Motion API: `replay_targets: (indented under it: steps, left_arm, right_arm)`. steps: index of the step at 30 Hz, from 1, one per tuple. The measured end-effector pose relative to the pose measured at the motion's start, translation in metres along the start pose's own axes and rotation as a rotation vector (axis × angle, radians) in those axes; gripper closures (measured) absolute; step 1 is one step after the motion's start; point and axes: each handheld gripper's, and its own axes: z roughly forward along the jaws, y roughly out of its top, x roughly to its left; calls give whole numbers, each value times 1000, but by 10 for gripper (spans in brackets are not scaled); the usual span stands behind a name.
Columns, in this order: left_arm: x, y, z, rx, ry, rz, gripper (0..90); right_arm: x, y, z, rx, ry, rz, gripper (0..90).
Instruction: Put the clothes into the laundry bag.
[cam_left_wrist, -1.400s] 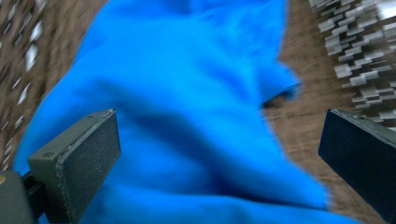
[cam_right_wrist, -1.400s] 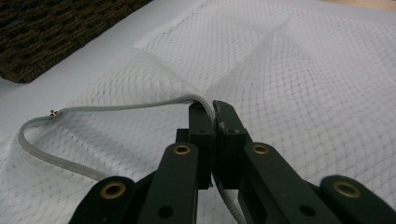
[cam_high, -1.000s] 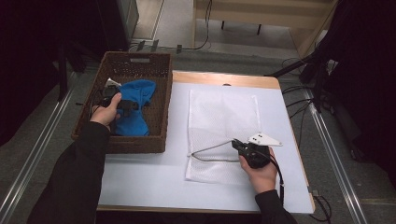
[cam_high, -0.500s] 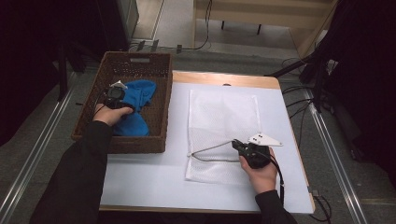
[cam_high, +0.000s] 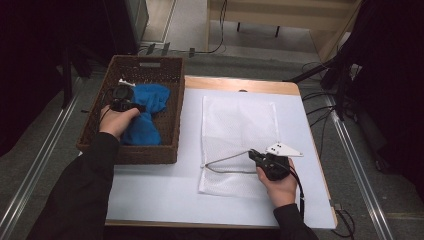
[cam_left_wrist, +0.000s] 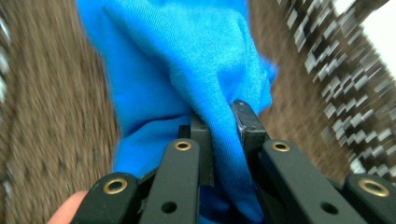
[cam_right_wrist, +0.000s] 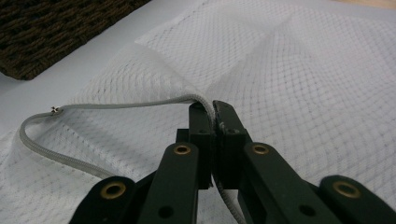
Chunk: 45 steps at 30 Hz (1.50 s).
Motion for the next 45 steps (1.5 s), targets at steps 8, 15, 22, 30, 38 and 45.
replay_targets:
  steps: [8, 15, 22, 30, 38, 45]
  left_arm:
    - [-8, 2, -37, -320, -1, 52, 822]
    - [-11, 4, -69, -500, -46, 60, 822]
    - [-19, 1, -90, -658, -84, 113, 819]
    - [-24, 3, -106, -742, -135, 99, 818]
    - [-28, 4, -113, -774, -144, 103, 816]
    - [-32, 7, -119, -785, -158, 95, 817]
  right_arm:
    - [1, 0, 0, -5, -8, -7, 892]
    - [1, 0, -1, -11, -13, -13, 897]
    - [2, 0, -1, -11, -10, -18, 897]
    - [2, 0, 0, -9, -11, -23, 897]
    - [2, -1, 0, -7, -13, -23, 897]
    - [2, -1, 0, -8, -13, -25, 897]
